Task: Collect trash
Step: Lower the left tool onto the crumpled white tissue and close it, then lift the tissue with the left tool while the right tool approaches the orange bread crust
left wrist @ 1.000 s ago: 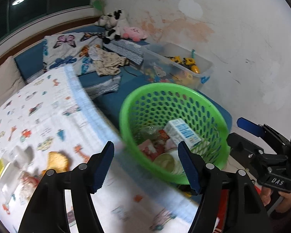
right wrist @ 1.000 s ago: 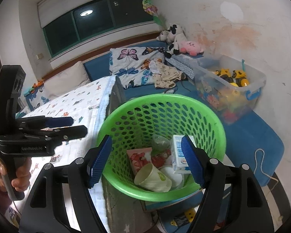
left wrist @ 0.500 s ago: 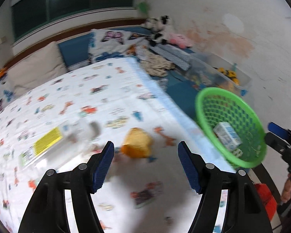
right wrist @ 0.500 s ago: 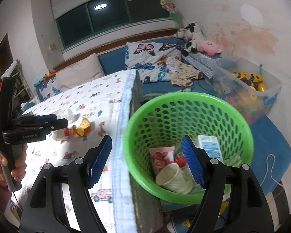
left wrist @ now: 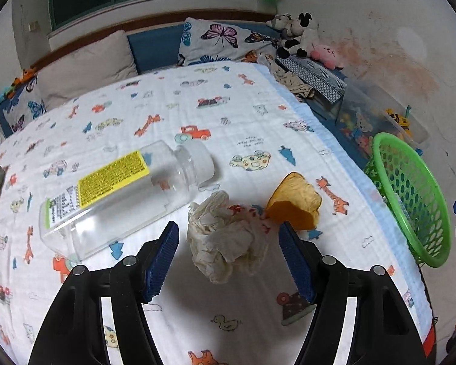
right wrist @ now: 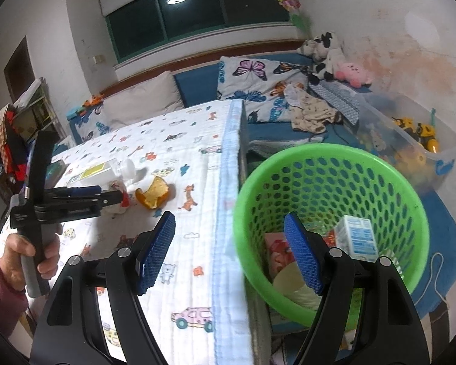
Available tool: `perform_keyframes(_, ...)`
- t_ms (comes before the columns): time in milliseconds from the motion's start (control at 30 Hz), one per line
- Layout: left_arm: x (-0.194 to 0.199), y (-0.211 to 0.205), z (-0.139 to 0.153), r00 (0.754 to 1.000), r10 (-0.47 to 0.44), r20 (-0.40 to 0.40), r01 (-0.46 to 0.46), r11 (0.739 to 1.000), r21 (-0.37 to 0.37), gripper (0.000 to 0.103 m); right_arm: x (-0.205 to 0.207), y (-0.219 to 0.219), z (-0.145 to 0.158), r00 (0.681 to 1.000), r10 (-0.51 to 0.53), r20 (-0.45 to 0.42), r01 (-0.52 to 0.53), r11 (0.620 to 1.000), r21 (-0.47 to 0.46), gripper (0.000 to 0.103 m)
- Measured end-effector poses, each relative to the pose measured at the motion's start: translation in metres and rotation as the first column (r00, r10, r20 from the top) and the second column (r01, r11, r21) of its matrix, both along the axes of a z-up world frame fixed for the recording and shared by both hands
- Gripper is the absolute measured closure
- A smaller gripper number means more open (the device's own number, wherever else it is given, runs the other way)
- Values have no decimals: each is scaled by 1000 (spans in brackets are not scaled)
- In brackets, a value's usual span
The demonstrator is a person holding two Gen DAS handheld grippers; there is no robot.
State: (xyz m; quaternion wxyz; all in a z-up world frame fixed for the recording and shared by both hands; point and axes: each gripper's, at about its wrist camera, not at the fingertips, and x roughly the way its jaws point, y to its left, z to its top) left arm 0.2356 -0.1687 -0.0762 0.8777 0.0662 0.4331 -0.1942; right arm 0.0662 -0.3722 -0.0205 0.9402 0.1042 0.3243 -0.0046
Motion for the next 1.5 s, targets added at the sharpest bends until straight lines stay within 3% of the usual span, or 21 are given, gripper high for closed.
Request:
perform_keyframes(67,2,2,-3,1000,-1,-8,1,1000,-10,38,5,5,-2,1000,16,-7,-16,1000,-3,29)
perform_keyframes(333,-1,9,-5,999,-34,-19,33,998,-60,62,24,24,-9,997,68,-35,-69,998,-5,29)
perform_keyframes(433,-6,13,0,999,-44,-16,43,996,-74,66,34,33,-12,994,95,-47,-95,995,4,29)
perform_keyframes(833,-31,69,12,1000,-2,13,3,994,-106,68,73,75,-26,975,202,-95,-202,979,11,29)
perform_keyframes(1133,-65,113,-6,999,42,-17,-43,991,-129,68,102,94,-43,962,237,-133,-237,971,16,29)
perform_keyframes(1500,-93,125,-11,1000,17,15,-14,991,-133,68,131,106,-60,954,237,-185,-239,971,11,32)
